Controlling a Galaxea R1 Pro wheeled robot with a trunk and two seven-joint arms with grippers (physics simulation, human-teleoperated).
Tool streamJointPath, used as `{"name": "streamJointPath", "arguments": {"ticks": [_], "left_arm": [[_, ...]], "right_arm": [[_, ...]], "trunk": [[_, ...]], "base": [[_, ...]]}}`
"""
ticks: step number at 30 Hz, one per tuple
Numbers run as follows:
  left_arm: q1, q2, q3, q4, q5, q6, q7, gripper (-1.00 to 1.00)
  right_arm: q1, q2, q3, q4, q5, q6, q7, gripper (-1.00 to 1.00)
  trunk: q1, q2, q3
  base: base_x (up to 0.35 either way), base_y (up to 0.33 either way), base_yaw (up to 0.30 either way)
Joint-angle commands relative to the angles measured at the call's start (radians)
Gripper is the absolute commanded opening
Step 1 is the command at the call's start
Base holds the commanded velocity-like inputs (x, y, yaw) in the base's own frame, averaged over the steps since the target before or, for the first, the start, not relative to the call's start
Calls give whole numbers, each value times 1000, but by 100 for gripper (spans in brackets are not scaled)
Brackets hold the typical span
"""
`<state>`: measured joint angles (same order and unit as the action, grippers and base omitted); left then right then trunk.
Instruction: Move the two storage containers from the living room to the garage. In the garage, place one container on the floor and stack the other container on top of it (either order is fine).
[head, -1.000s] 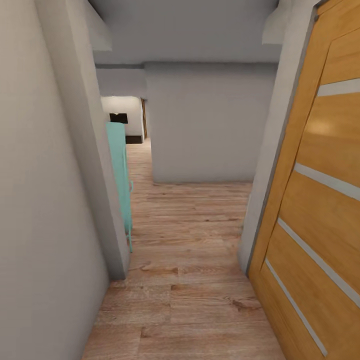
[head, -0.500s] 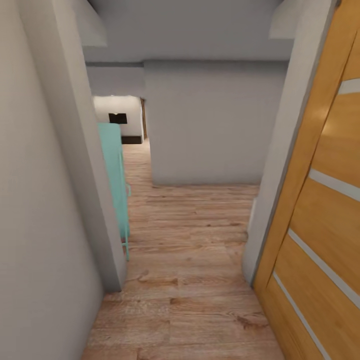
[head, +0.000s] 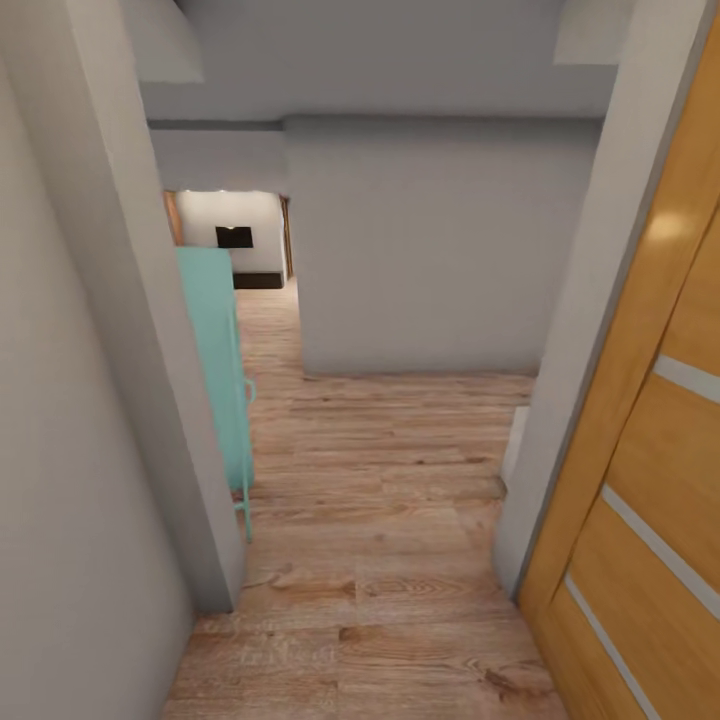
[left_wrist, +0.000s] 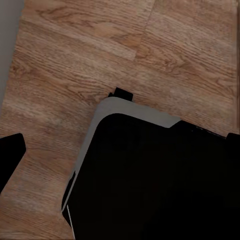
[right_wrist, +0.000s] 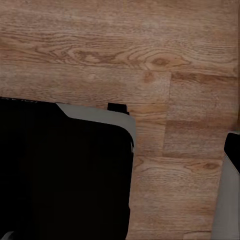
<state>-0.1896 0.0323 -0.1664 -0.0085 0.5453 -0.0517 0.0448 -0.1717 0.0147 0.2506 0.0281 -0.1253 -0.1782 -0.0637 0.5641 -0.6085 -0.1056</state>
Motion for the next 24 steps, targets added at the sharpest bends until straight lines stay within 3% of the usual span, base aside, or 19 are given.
{"name": "streamJointPath", "arguments": {"ticks": [1,24], "left_arm": [[-1,0,-8,0,7,-2,3,100],[-1,0,-9,0,7,-2,3,100]], "right_arm": [[-1,1,9,3,-10,-6,-2,100],[-1,1,14,3,-10,3,-2,100]], "trunk": [[1,-1,-2],[1,-1,-2]], "base": [[323,0,0],[323,0,0]]}}
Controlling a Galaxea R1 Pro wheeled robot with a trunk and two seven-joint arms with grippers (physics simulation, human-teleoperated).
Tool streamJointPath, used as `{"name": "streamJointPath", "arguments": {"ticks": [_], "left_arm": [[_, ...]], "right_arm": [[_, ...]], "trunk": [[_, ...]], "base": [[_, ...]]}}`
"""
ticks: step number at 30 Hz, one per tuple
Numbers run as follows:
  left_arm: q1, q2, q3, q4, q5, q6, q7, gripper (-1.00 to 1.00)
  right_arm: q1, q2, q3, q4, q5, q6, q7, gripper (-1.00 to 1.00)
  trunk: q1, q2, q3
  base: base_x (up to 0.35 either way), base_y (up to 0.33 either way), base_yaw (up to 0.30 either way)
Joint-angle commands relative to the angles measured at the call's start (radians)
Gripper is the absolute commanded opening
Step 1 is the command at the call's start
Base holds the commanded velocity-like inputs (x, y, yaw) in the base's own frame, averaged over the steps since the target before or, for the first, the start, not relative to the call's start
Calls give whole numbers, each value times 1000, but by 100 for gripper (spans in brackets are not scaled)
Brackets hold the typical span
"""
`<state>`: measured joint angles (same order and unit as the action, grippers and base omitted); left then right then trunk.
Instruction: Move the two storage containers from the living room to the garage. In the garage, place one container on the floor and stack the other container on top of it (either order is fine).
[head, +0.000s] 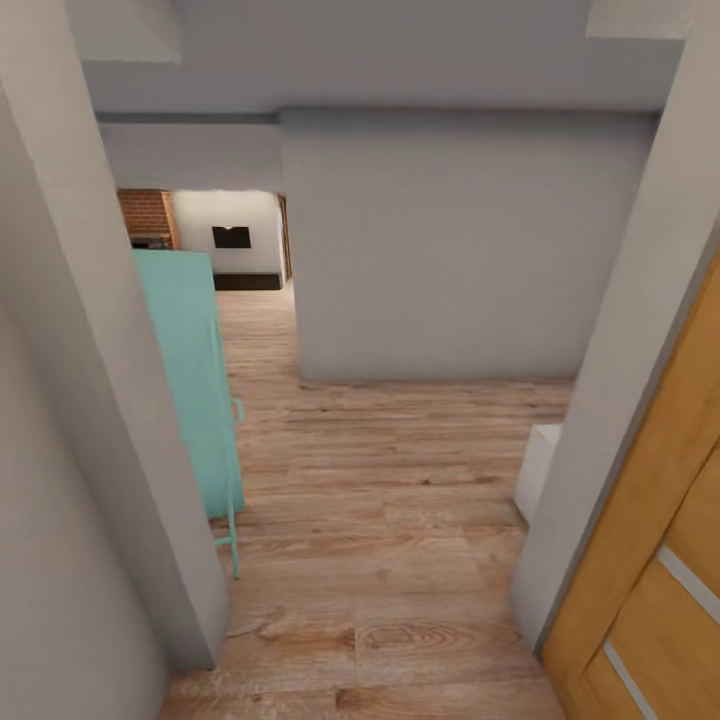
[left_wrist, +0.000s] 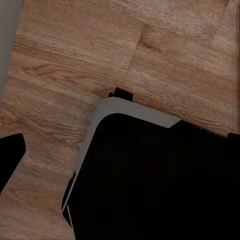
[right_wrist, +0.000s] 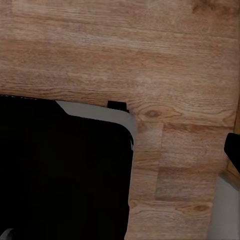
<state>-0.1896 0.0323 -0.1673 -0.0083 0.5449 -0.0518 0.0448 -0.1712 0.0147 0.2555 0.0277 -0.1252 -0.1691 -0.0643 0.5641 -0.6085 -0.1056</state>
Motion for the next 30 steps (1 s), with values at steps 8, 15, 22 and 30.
{"name": "streamJointPath", "arguments": {"ticks": [8,15,22,30], "left_arm": [[-1,0,-9,-1,7,-2,3,100],[-1,0,-9,-1,6,-2,3,100],[-1,0,-9,0,7,-2,3,100],[-1,0,-9,1,7,0,3,100]], "right_arm": [[-2,2,5,3,-14,-6,-2,100],[-2,2,5,3,-11,-6,-2,100],[-2,2,4,3,-10,-7,-2,100],[-1,2,4,3,-10,-7,-2,100]], "trunk": [[1,-1,-2],[1,-1,-2],[1,-1,-2],[1,-1,-2]], "base": [[323,0,0],[323,0,0],[323,0,0],[323,0,0]]}}
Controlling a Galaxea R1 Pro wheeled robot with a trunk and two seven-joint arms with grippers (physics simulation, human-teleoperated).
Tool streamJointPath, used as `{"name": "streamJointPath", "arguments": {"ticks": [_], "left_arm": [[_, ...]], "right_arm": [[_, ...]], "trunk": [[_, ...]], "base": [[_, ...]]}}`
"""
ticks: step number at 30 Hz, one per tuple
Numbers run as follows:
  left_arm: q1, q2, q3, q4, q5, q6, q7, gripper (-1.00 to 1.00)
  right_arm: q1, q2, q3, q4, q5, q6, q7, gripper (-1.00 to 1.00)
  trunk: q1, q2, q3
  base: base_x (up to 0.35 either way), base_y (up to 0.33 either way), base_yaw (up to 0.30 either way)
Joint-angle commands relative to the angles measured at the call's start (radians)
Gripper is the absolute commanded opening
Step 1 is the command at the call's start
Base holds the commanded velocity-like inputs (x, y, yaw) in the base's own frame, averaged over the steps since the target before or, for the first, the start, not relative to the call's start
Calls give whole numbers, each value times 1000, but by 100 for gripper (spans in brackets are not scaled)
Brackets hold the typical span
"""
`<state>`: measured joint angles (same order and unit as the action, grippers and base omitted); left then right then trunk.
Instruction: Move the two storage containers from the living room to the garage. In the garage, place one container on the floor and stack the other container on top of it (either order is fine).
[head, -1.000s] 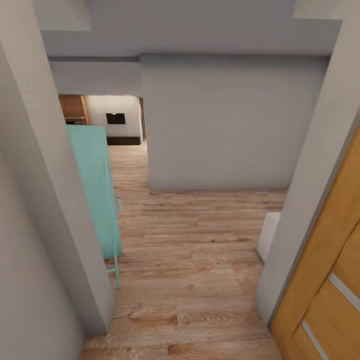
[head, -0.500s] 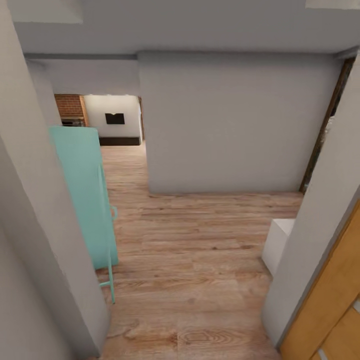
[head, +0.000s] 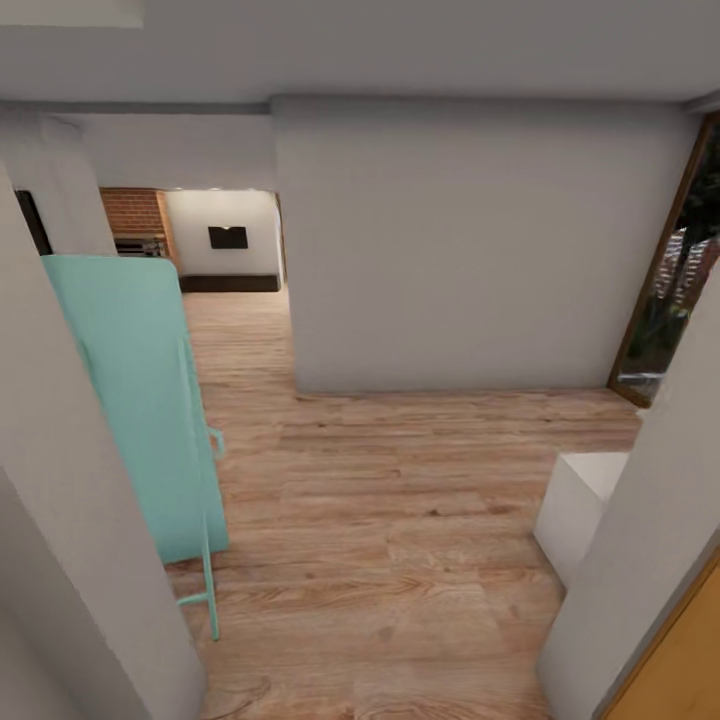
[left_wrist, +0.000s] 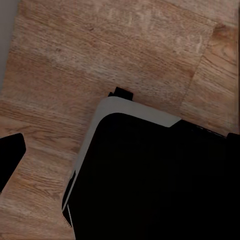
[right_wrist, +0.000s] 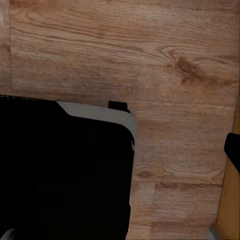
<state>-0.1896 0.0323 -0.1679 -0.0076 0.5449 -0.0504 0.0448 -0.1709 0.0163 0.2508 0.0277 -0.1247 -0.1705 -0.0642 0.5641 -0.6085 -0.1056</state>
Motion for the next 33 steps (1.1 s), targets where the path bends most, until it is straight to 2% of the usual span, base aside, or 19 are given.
{"name": "streamJointPath", "arguments": {"ticks": [1,33], "left_arm": [[-1,0,-9,0,7,-2,3,100],[-1,1,-8,-1,9,1,3,100]], "right_arm": [[-2,1,9,3,-10,-6,-2,100],[-2,5,7,3,-15,-6,-2,100]], "trunk": [[1,-1,-2],[1,-1,-2]], "base": [[323,0,0],[323,0,0]]}}
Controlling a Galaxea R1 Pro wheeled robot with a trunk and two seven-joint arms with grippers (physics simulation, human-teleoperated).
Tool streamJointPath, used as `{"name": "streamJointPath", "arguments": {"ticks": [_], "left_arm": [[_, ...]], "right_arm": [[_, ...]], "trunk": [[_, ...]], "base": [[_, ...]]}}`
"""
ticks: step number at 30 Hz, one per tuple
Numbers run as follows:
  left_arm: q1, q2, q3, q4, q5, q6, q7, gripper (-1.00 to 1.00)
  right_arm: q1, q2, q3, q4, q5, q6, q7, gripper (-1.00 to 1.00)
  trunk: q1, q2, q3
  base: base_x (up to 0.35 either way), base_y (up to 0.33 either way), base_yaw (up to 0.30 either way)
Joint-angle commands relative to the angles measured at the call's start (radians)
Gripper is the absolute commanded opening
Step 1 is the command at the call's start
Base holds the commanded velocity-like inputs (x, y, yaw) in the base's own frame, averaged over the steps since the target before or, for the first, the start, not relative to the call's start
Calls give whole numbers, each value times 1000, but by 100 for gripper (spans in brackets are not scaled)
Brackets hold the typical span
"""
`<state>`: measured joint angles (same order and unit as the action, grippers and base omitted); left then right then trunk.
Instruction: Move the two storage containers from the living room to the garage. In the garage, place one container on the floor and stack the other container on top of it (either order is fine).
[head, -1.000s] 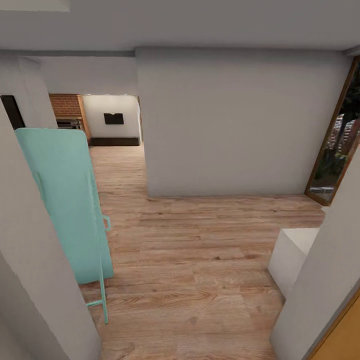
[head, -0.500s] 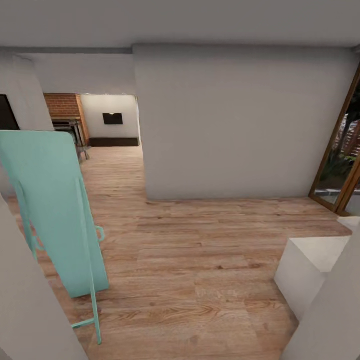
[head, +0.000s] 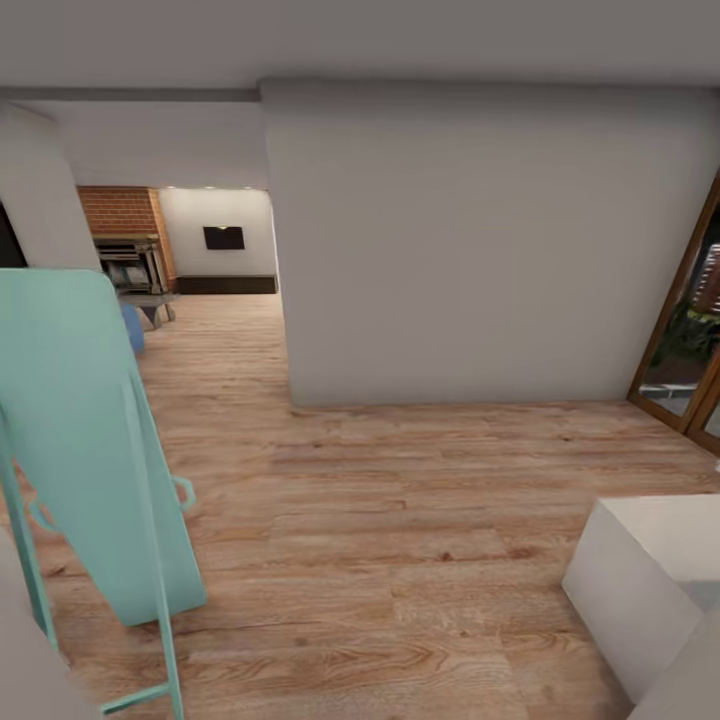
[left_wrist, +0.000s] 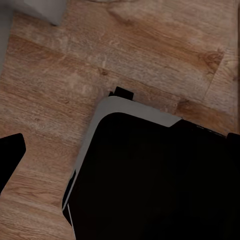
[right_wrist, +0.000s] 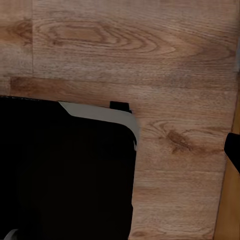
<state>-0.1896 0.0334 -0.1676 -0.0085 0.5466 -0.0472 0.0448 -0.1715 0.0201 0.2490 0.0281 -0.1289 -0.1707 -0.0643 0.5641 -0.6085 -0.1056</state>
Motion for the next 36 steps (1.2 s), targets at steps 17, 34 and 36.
{"name": "streamJointPath", "arguments": {"ticks": [17,34,36], "left_arm": [[-1,2,-9,0,13,-5,3,100],[-1,3,-9,0,15,6,3,100],[-1,3,-9,0,15,6,3,100]], "right_arm": [[-1,-4,14,3,1,-5,16,100],[-1,-3,12,3,-4,-10,2,100],[-1,-4,12,3,-4,-14,0,100]], "trunk": [[1,-1,-2],[1,-1,-2],[1,-1,-2]], "base": [[323,0,0],[323,0,0],[323,0,0]]}}
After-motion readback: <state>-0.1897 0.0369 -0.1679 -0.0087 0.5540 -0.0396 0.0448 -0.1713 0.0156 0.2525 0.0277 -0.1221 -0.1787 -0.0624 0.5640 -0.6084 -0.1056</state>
